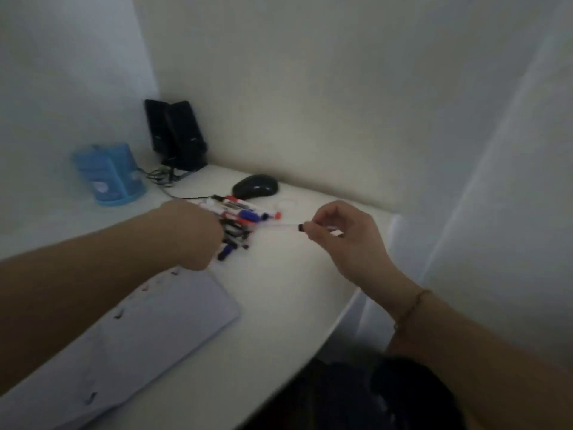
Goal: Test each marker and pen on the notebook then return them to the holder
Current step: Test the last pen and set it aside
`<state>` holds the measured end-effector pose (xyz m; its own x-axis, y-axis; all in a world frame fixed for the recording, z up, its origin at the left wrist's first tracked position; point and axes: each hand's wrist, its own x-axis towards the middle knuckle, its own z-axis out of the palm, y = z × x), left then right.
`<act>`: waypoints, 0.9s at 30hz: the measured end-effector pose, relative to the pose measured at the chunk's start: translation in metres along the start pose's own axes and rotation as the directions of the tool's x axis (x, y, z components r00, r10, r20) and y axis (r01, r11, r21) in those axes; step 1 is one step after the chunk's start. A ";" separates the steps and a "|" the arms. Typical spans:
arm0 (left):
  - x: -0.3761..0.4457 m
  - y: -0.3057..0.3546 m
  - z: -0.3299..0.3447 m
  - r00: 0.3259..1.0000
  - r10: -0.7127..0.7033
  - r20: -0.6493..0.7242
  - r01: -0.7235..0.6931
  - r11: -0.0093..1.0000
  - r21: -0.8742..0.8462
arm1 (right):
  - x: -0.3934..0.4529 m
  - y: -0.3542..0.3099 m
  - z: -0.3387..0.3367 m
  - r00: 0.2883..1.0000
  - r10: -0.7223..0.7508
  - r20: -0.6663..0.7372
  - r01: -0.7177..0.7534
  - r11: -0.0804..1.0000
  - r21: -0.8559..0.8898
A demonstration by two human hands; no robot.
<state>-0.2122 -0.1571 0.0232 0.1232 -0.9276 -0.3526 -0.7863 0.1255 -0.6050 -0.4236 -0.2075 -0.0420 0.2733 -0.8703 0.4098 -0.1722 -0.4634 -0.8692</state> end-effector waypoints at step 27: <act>0.031 0.097 0.008 0.482 -0.177 -0.858 -0.685 0.534 -0.495 | -0.064 0.082 -0.136 0.958 0.129 -0.254 -0.169 0.975 -0.142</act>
<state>-0.2796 -0.1712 -0.0516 -0.3213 -0.7709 0.5499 -0.8041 0.5288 0.2716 -0.5838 -0.2121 -0.1021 -0.0010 -0.9363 0.3511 -0.3487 -0.3288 -0.8777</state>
